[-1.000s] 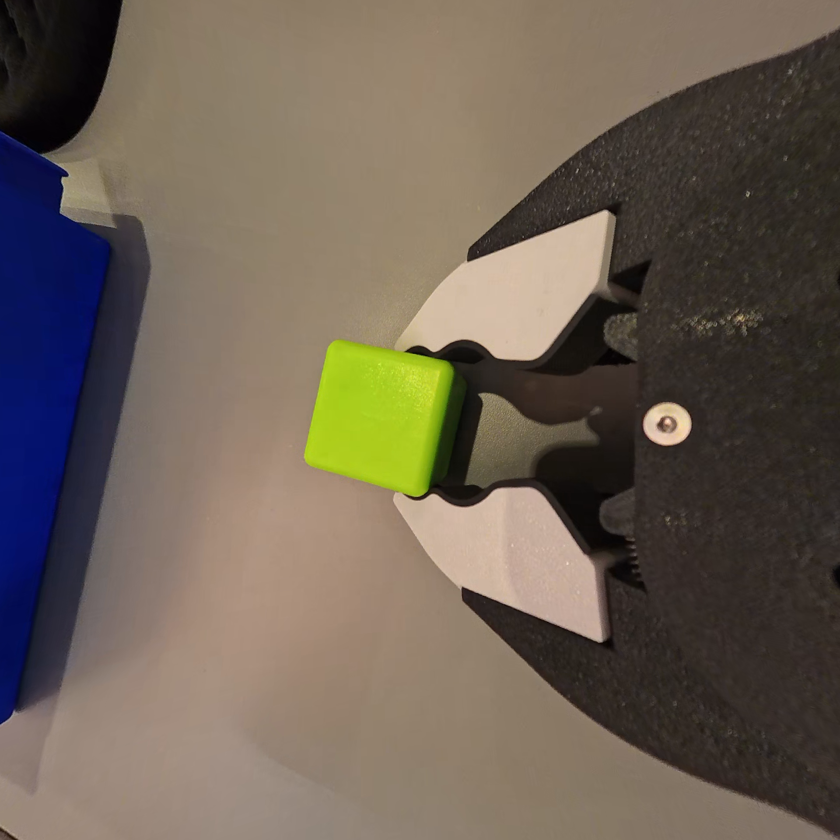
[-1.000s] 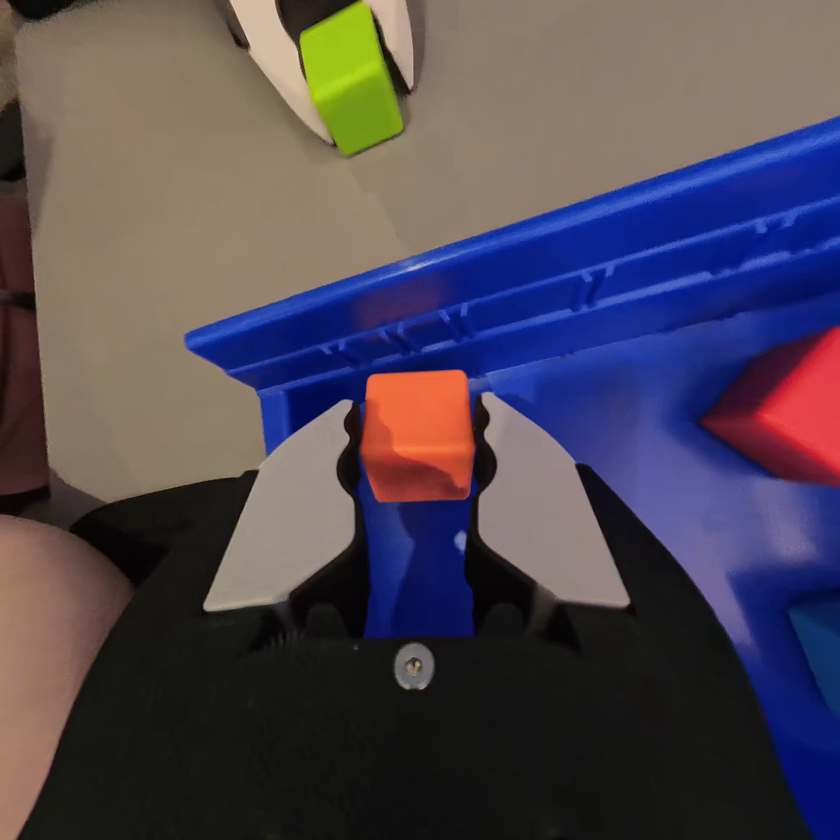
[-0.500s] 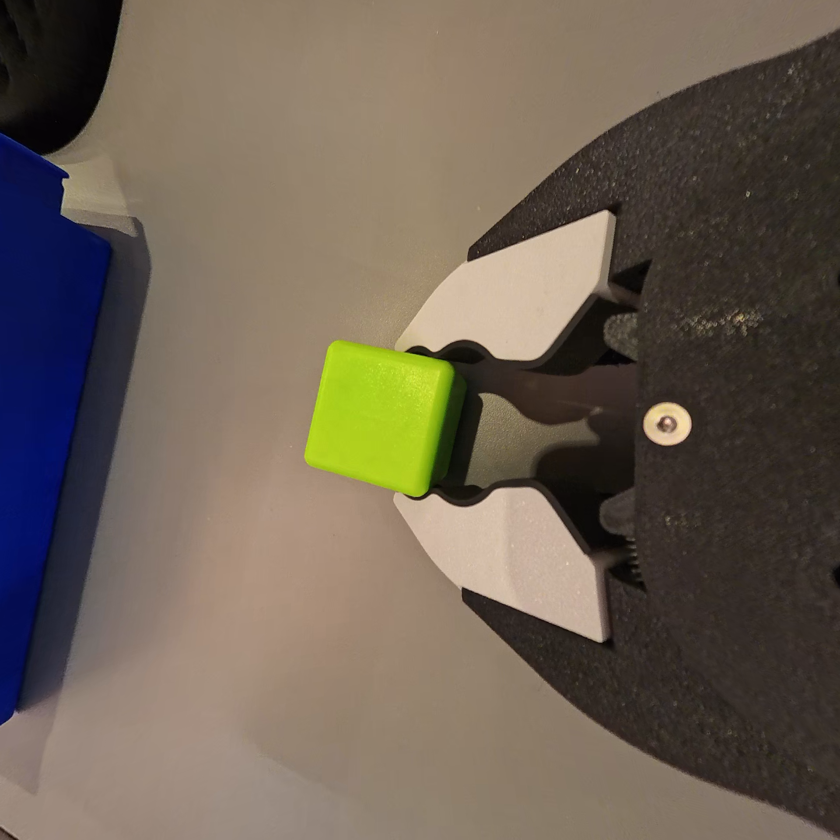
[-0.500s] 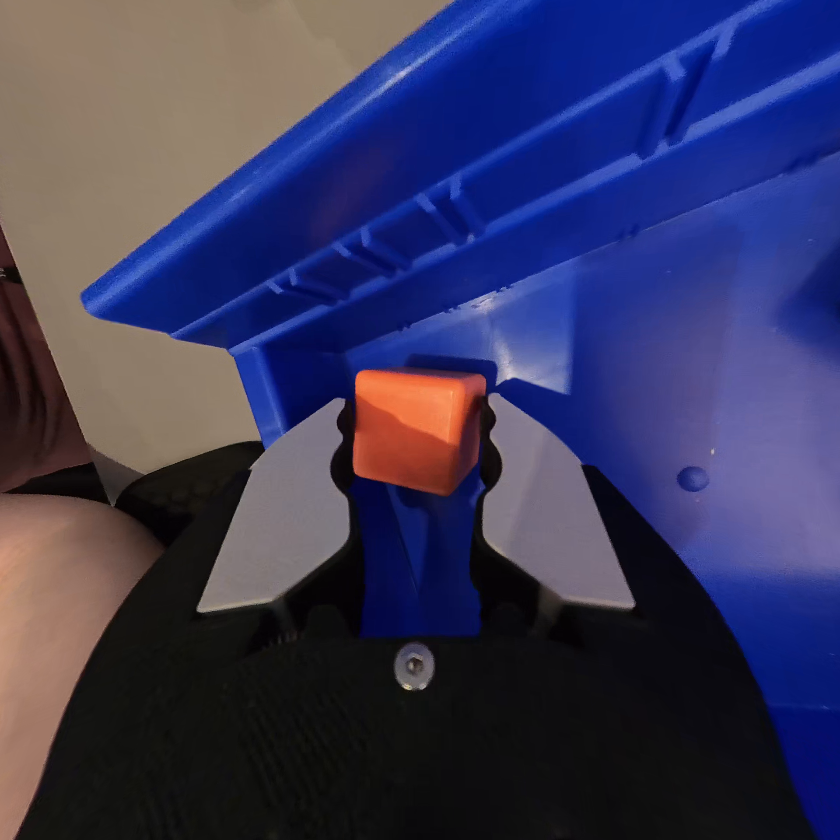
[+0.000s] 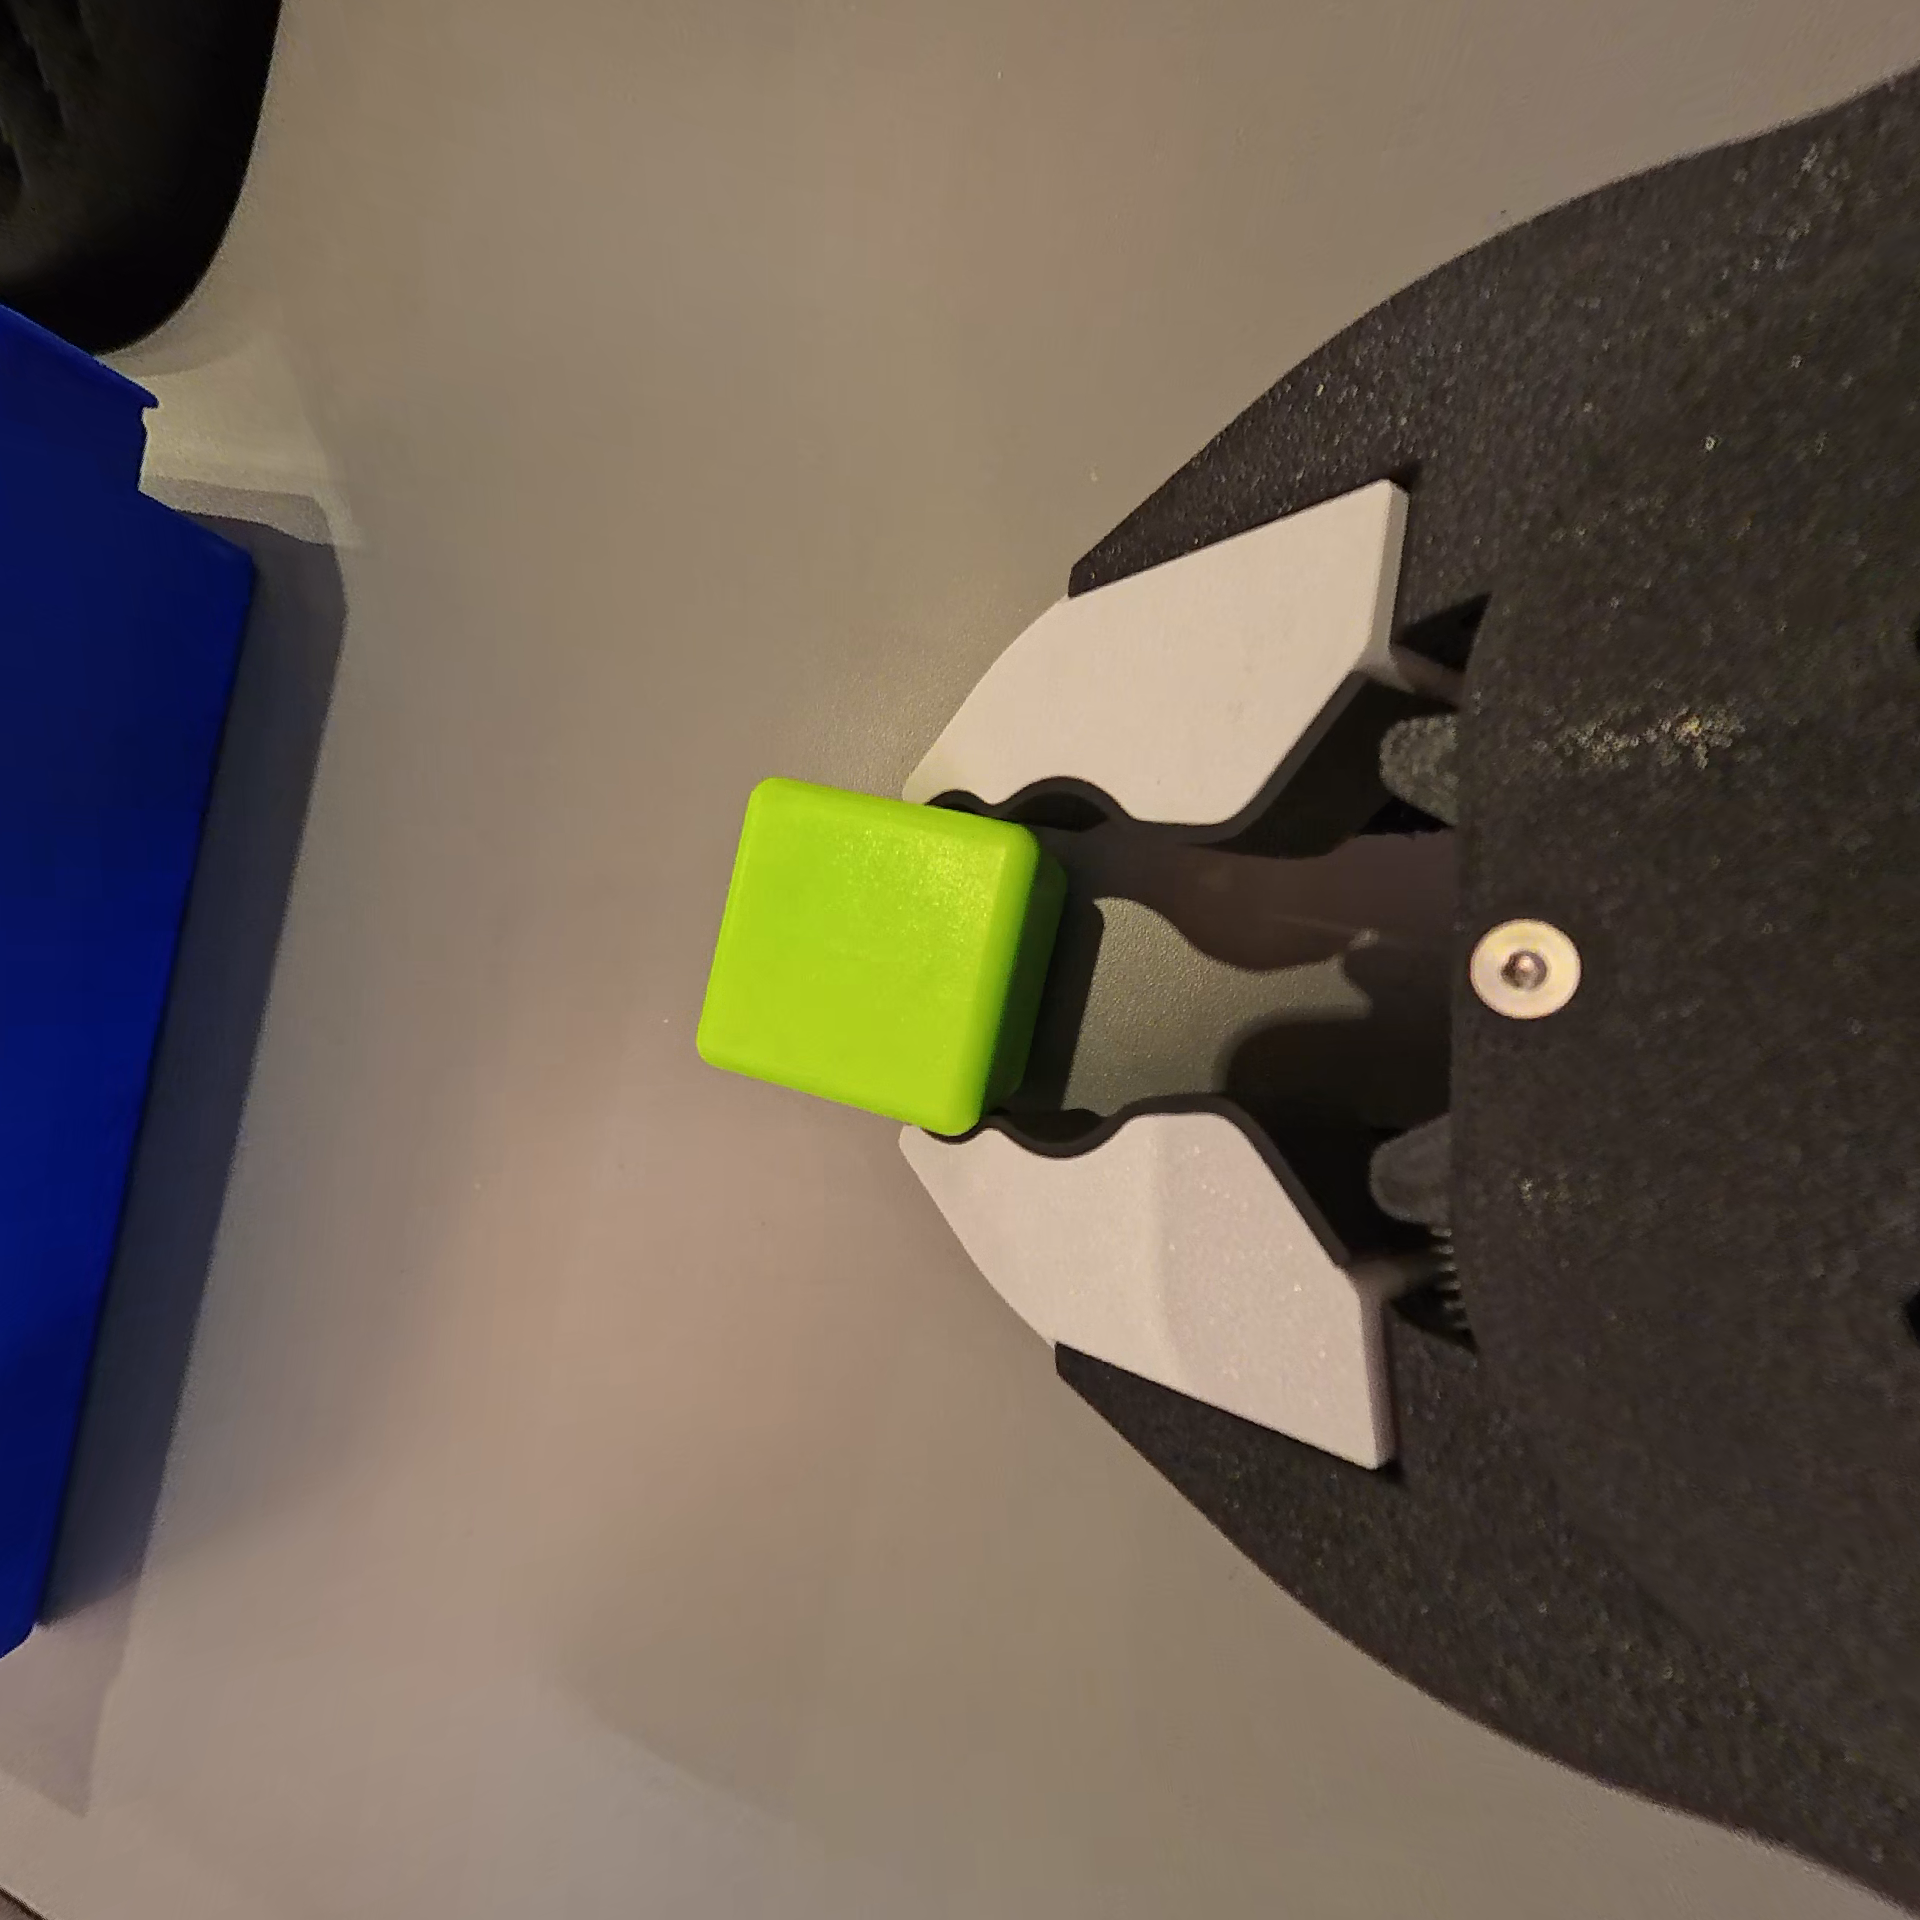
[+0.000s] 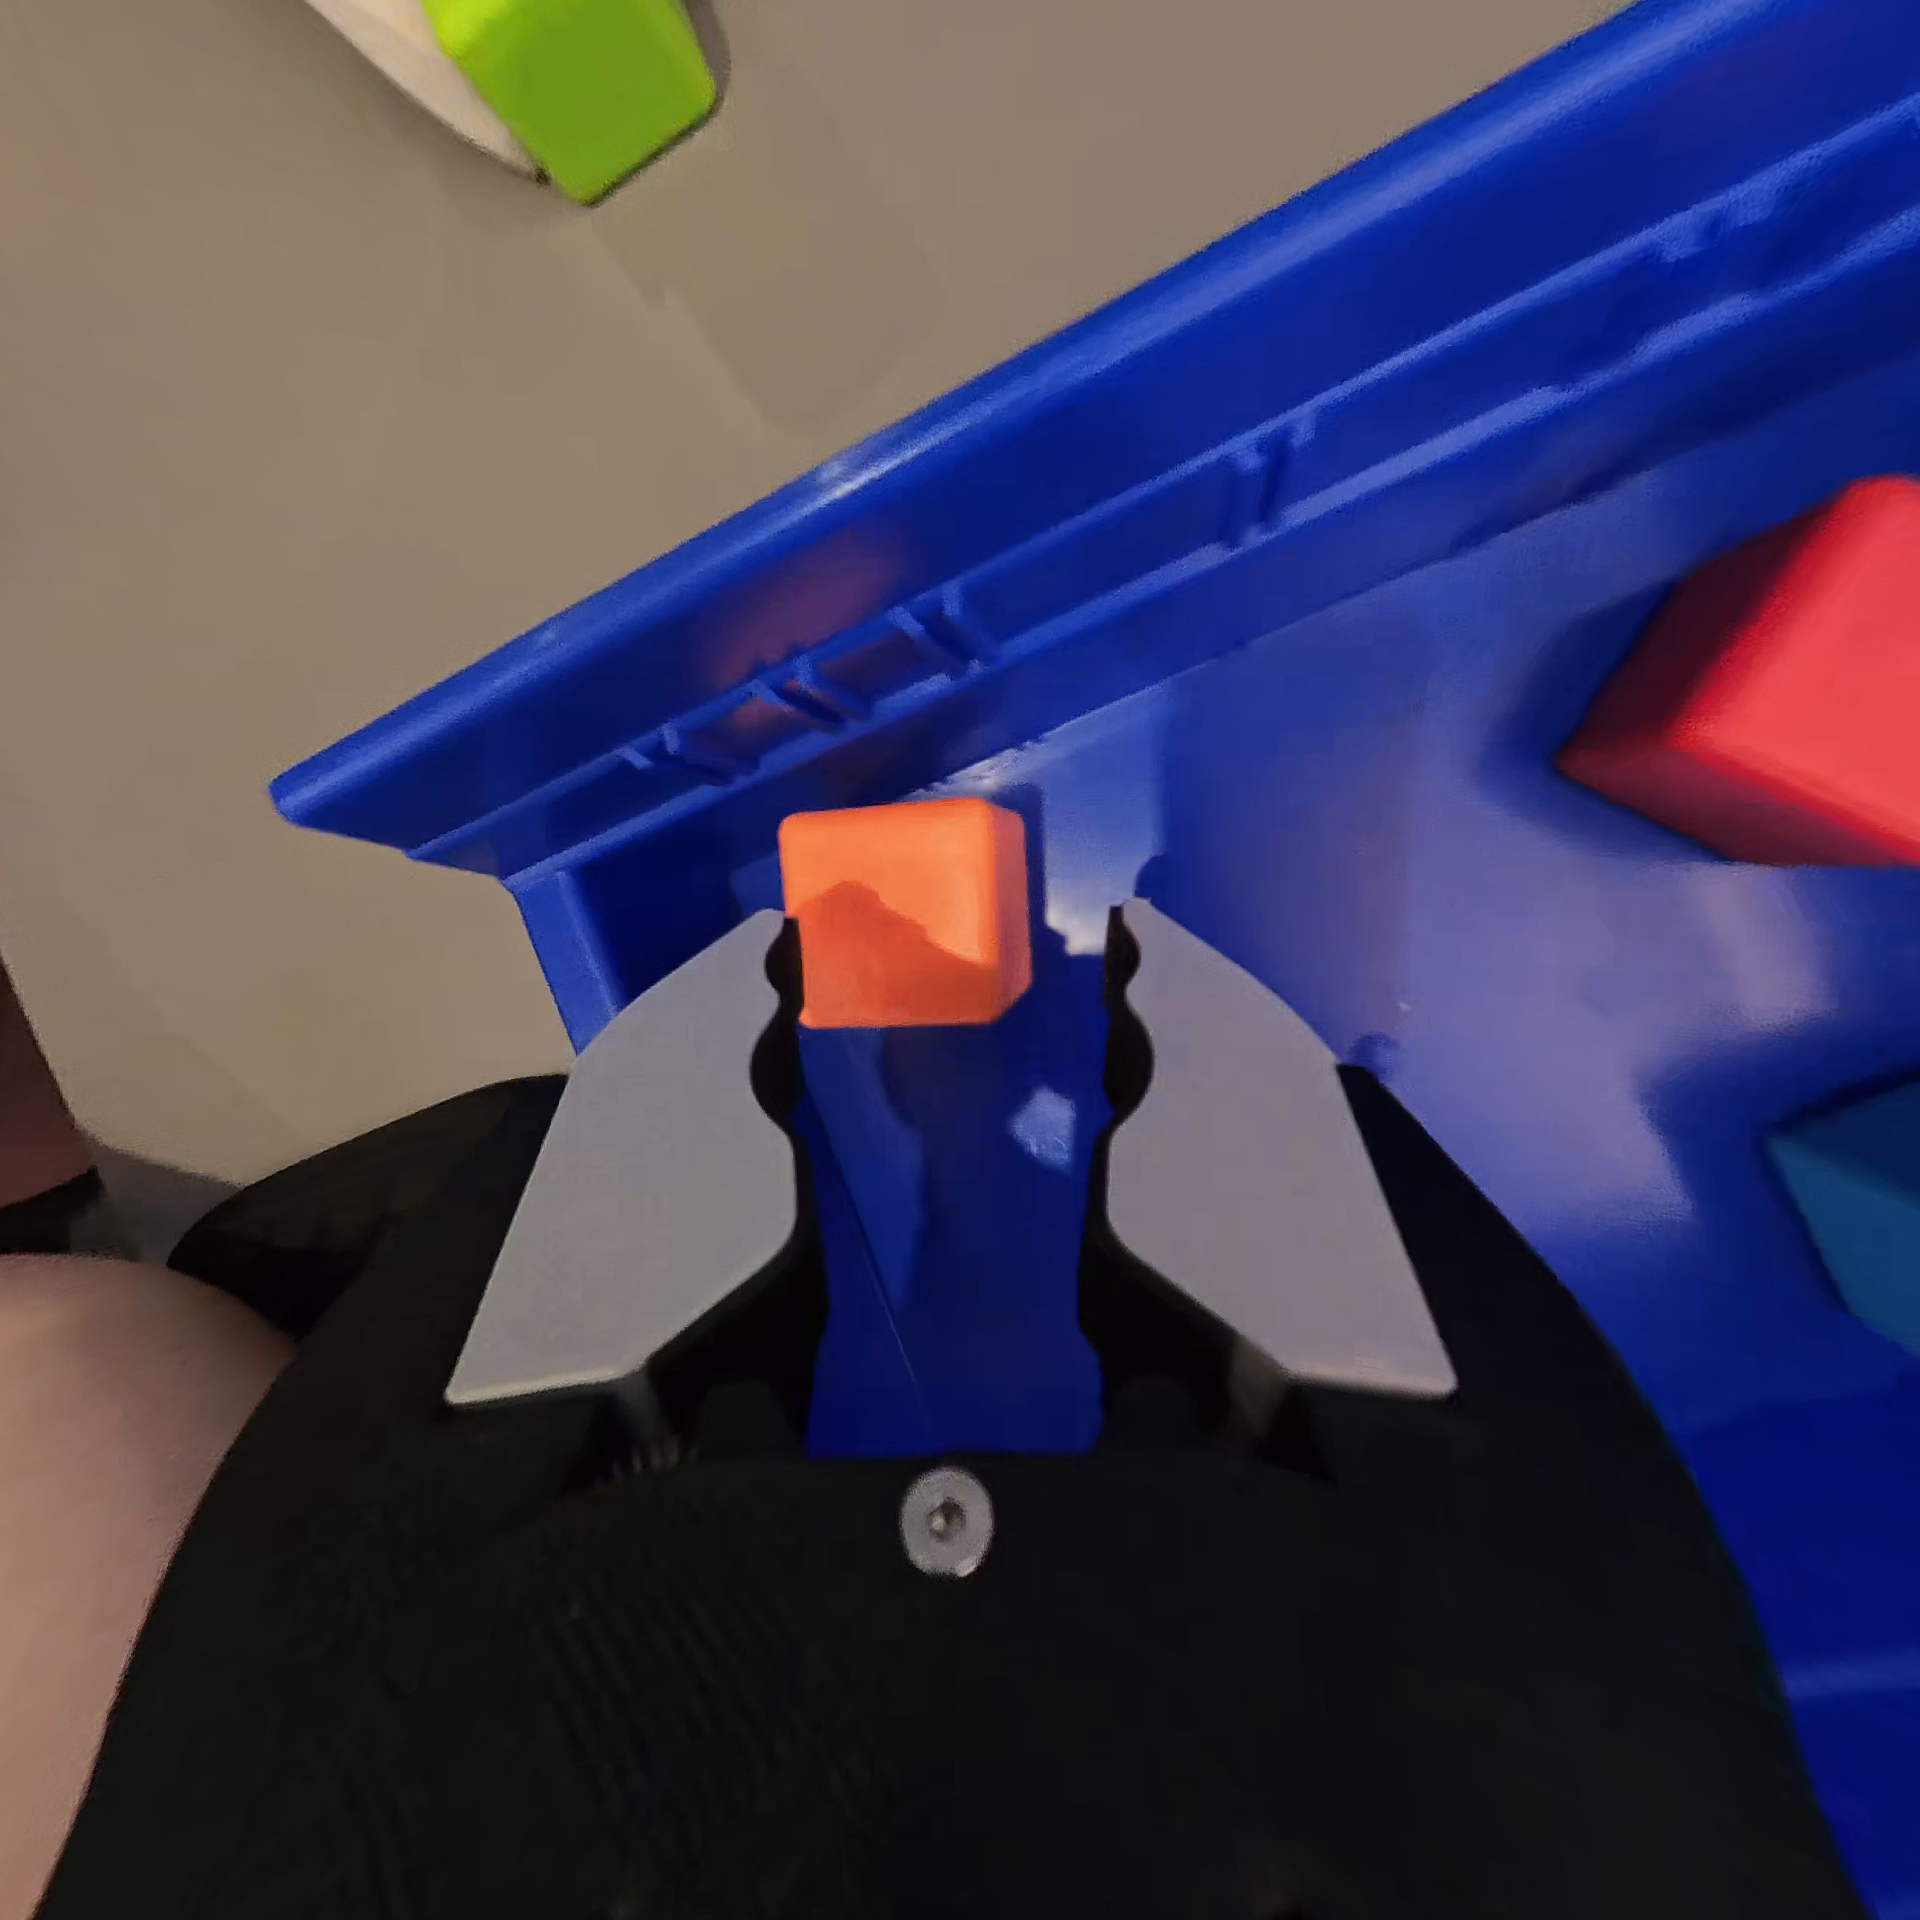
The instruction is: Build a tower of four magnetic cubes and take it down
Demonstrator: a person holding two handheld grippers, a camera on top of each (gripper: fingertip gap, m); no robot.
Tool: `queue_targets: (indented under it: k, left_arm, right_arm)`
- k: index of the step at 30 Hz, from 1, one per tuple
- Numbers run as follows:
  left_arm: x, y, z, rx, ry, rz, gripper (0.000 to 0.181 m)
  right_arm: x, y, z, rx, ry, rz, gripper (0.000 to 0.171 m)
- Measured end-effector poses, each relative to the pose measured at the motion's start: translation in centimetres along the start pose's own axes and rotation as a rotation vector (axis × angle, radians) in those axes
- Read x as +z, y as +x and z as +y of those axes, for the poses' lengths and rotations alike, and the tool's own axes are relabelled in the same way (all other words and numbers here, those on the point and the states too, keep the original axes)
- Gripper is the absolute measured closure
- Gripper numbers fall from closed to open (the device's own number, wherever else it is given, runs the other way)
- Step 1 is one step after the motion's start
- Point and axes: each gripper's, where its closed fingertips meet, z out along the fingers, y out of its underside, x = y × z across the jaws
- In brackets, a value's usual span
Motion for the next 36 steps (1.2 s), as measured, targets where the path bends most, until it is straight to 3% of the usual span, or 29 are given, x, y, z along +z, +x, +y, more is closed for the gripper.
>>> queue_targets:
  k: [5,9,11,14,17,19,24,28,32,36]
  left_arm:
    - [-0.4,-0.2,-0.8,-0.009,0.05,-0.024,0.13]
    - [-3.9,-1.2,-4.9,0.026,0.212,-0.147,0.13]
    - [-6.3,-1.6,-7.1,0.078,0.29,-0.249,0.13]
    - [-9.6,-1.2,-9.9,0.118,0.425,-0.344,0.13]
    - [-11.6,-1.1,-11.1,0.174,0.48,-0.451,0.13]
    - [-12.1,-1.1,-11.3,0.232,0.466,-0.523,0.13]
    - [-11.5,-0.6,-11.4,0.258,0.438,-0.541,0.13]
    - [-11.1,-0.4,-11.2,0.278,0.417,-0.54,0.13]
    - [-10.8,0.1,-11.1,0.296,0.42,-0.526,0.13]
    - [-10.0,0.7,-11.0,0.287,0.369,-0.487,0.118]
  right_arm:
    - [-6.4,2.2,-2.1,-0.047,0.12,0.35,0.116]
    - [-12.5,0.7,-8.2,-0.058,0.376,0.553,0.124]
    - [-13.5,-2.5,-12.2,-0.037,0.546,0.455,0.124]
    - [-12.3,-7.1,-17.3,0.069,0.71,0.171,0.124]
    - [-8.9,-9.8,-20.4,0.138,0.711,-0.075,0.117]
    - [-7.0,-10.0,-21.6,0.173,0.71,-0.128,0.107]
    - [-2.6,-11.3,-22.6,0.225,0.61,-0.243,0.094]
    - [-0.3,-12.3,-22.5,0.226,0.526,-0.329,0.119]
    - [-0.1,-12.3,-21.9,0.223,0.48,-0.379,0.122]
    - [-2.2,-10.9,-19.6,0.164,0.417,-0.227,0.122]
